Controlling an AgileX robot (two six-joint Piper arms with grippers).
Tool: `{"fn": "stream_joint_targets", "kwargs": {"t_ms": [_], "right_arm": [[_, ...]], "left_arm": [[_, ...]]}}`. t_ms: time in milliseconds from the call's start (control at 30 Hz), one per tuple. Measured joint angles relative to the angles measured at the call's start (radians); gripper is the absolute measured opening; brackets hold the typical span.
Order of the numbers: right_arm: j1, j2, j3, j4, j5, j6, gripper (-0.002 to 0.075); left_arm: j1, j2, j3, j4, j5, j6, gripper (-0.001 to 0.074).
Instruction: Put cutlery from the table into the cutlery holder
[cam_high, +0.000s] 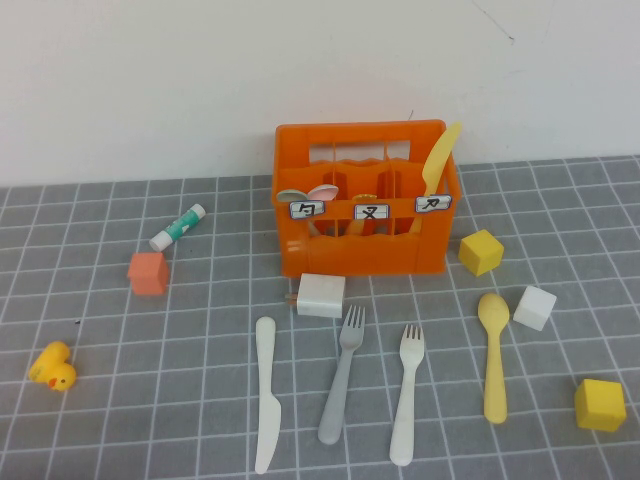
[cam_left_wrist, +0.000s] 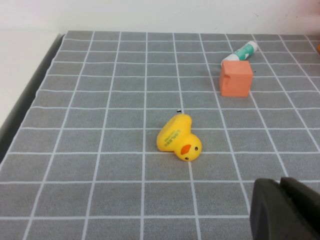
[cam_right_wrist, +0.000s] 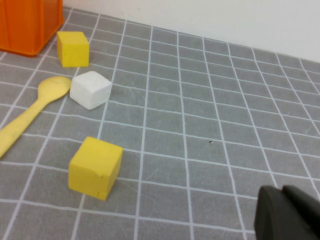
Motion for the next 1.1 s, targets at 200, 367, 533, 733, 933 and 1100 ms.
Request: {"fn": "stream_joint_targets", "kwargs": {"t_ms": [200,367,533,733,933,1100], "right_arm": [[0.0,0.0,0.0,0.0,0.0,0.0,-0.0003],[0.0,0.0,0.0,0.0,0.0,0.0,-0.0003],[0.0,0.0,0.0,0.0,0.0,0.0,-0.0003],[0.0,0.0,0.0,0.0,0.0,0.0,-0.0003],[0.0,0.0,0.0,0.0,0.0,0.0,-0.0003],[0.0,0.0,0.0,0.0,0.0,0.0,-0.0003]], "left_arm": [[0.0,0.0,0.0,0.0,0.0,0.0,-0.0001],[0.0,0.0,0.0,0.0,0.0,0.0,-0.0001],[0.0,0.0,0.0,0.0,-0.002,0.0,-0.0001],[0.0,0.0,0.0,0.0,-0.03,0.0,-0.0001],[0.0,0.0,0.004,0.0,-0.119,0.002,-0.0001],[0.0,0.0,0.004,0.0,-0.237,0.002,-0.0001]]}}
